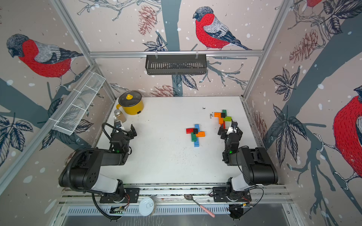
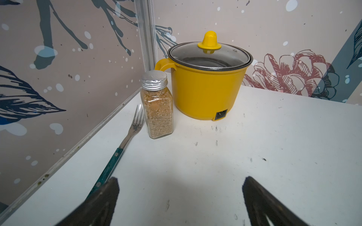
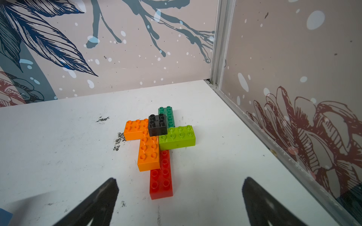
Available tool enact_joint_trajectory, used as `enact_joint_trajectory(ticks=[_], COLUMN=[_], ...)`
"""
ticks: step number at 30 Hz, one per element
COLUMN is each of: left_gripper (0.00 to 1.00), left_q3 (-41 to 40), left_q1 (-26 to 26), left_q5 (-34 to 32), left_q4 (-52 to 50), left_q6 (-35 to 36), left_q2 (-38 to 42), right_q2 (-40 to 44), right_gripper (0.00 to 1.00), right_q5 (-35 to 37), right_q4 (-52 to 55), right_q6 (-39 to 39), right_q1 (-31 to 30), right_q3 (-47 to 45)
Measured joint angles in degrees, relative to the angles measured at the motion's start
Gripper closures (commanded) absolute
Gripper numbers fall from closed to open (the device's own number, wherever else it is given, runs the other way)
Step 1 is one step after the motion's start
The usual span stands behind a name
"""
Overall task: Assemble a small pinwheel with lego
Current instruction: Reset both arms
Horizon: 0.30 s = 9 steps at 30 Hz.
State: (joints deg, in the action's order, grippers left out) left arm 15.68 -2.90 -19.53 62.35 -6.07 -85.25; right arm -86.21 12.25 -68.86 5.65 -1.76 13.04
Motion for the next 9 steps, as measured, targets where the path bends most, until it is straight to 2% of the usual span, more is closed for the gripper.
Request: enact_joint_trajectory(ticks=[9], left_gripper=[0.02], left_q3=[0.2], left_q1=[0.0], left_q5=[0.0], left_q4=[0.0], left_q6=[0.0], left_q2=[0.0], right_q2=[0.0], right_gripper=[0.01], right_q5=[0.0], right_q4=[0.0], right_q6=[0.0], right_q1=[0.0], right_q3=[0.0])
